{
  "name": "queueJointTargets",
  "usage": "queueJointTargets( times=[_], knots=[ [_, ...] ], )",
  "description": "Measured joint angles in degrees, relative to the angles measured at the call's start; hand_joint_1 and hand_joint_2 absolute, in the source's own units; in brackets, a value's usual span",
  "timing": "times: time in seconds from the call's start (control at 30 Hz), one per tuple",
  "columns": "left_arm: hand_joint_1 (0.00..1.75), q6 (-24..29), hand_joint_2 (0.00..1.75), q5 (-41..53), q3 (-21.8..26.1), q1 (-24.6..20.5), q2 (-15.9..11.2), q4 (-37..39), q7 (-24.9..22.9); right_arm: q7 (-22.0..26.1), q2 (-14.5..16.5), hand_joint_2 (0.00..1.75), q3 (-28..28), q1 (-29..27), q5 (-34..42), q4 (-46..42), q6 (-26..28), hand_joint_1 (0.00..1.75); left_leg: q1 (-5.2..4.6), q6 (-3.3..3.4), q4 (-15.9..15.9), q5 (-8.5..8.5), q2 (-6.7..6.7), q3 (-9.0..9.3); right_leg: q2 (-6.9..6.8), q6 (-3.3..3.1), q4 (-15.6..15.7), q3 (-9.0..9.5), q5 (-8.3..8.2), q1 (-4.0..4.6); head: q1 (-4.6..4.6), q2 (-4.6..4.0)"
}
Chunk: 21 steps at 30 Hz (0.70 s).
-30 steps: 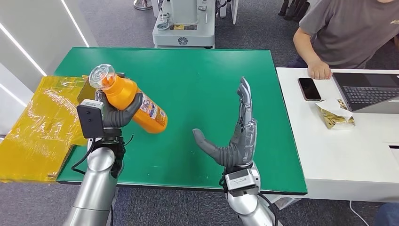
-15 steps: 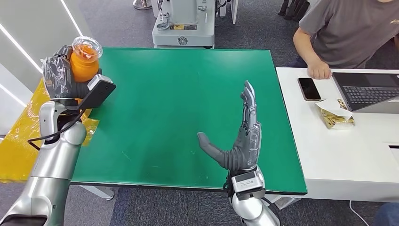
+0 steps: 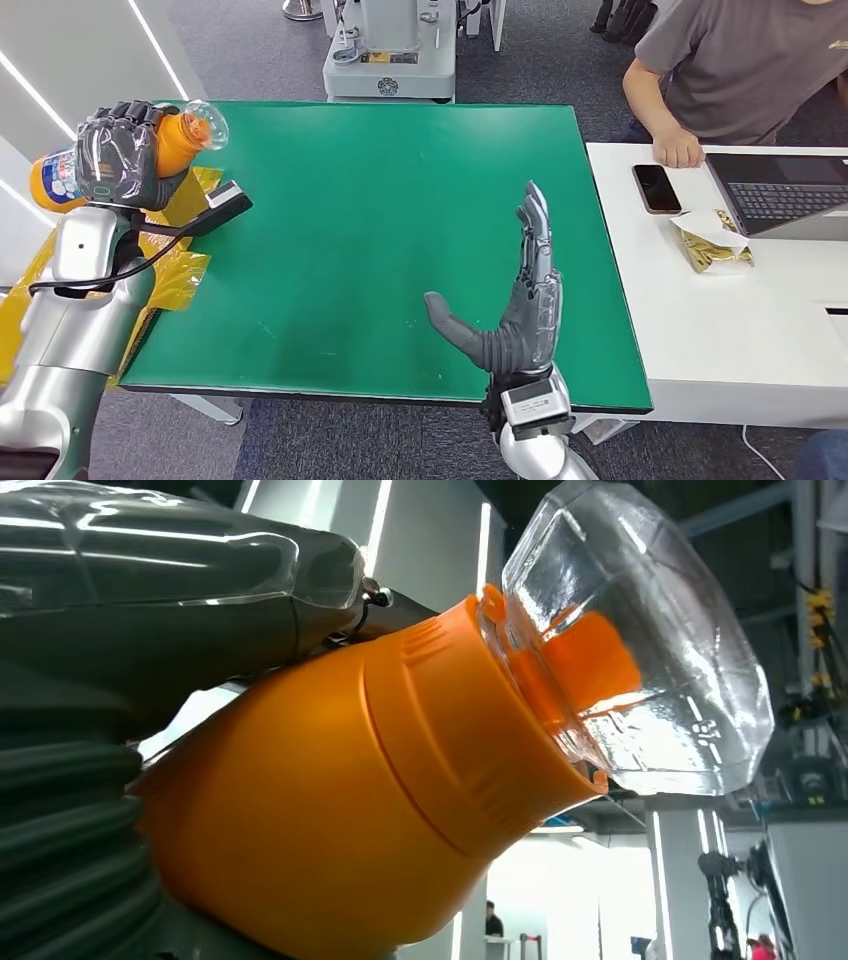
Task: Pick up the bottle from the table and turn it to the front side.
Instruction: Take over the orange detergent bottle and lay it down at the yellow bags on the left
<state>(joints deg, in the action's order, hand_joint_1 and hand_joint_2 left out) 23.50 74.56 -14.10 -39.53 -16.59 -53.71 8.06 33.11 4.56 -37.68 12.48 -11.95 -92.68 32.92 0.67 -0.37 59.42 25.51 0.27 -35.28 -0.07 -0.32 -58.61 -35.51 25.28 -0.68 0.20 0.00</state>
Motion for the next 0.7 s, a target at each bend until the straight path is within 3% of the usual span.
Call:
queueJointTargets(
  times=[0.3, 0.7],
  knots=[
    [1.75, 1.47, 1.75, 1.69, -4.36, -0.28, -0.68, 12.46, 2.85, 0.93, -0.99, 1.75, -0.49, -0.83, 1.92, -1.55, -0.60, 0.00, -0.01, 0.00, -0.01, 0.00, 0.03, -0.01, 0.02, 0.00, -0.01, 0.00, 0.00, -0.01, 0.01, 0.00],
    [1.75, 2.70, 1.75, 0.87, -5.07, 1.49, -1.88, 24.36, 3.48, 1.25, -1.93, 1.75, -1.57, -0.95, 3.10, -1.98, -1.39, 0.00, 0.01, -0.06, -0.02, 0.04, 0.02, -0.03, 0.01, -0.01, -0.01, -0.01, 0.01, 0.00, 0.01, 0.00]
  ],
)
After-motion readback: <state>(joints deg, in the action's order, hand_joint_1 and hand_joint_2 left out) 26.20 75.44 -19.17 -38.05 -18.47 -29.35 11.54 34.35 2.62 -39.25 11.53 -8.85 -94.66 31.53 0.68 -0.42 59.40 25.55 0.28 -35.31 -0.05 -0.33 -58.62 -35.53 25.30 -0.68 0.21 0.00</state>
